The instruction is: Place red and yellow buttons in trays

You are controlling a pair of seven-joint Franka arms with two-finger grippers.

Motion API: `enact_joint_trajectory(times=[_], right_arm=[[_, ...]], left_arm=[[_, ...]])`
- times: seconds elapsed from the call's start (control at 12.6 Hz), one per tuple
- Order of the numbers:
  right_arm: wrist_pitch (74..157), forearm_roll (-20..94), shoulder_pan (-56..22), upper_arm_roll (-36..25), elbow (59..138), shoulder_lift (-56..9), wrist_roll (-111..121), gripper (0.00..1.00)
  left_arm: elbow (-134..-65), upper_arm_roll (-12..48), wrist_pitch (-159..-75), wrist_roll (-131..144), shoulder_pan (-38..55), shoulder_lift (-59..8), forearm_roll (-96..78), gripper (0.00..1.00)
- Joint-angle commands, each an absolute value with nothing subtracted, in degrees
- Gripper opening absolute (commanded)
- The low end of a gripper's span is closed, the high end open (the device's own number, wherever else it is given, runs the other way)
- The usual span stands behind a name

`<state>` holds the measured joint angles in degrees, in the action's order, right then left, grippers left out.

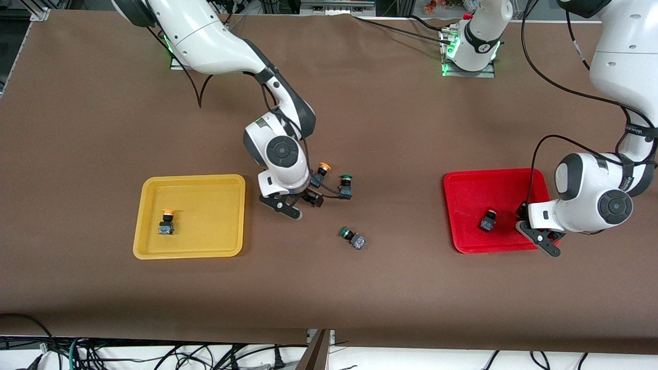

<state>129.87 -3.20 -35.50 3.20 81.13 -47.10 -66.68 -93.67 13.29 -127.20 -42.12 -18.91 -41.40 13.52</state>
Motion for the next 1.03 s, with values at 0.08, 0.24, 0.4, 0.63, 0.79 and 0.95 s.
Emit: enact_joint_trajectory(times=[0.08, 0.24, 0.4, 0.63, 0.79, 0.95], right_arm=[[129.99, -2.64, -38.66, 2.72, 81.38, -47.20, -68.82, 1.00], [129.90, -2.64, -39.81, 2.72, 81.56, -48.16, -68.82, 1.00], [129.64, -2.64, -40.69, 2.72, 82.44, -48.52, -68.82, 1.00], [129.29, -2.64, -41.48, 2.72, 82.62, -48.52, -68.73, 0.89], [129.20, -2.64, -41.48, 2.72, 82.62, -48.43, -68.29, 0.41], [129.20, -2.64, -41.05, 2.64, 82.62, -48.25, -67.42, 0.10]], left_arm=[[-93.34, 15.03, -126.30, -42.98, -19.95, -37.82, 14.06, 1.00], [-92.99, 18.44, -120.97, -40.97, -19.86, -33.16, 13.89, 1.00], [-92.55, 21.43, -113.86, -31.87, -19.69, -28.23, 13.36, 1.00], [-86.69, 26.00, -98.49, -18.33, -19.69, -23.56, 8.81, 1.00], [-79.67, 29.08, -87.42, -10.24, -19.43, -22.68, 7.82, 1.00], [-73.77, 30.49, -81.15, -3.72, -19.34, -21.62, 7.74, 1.00]])
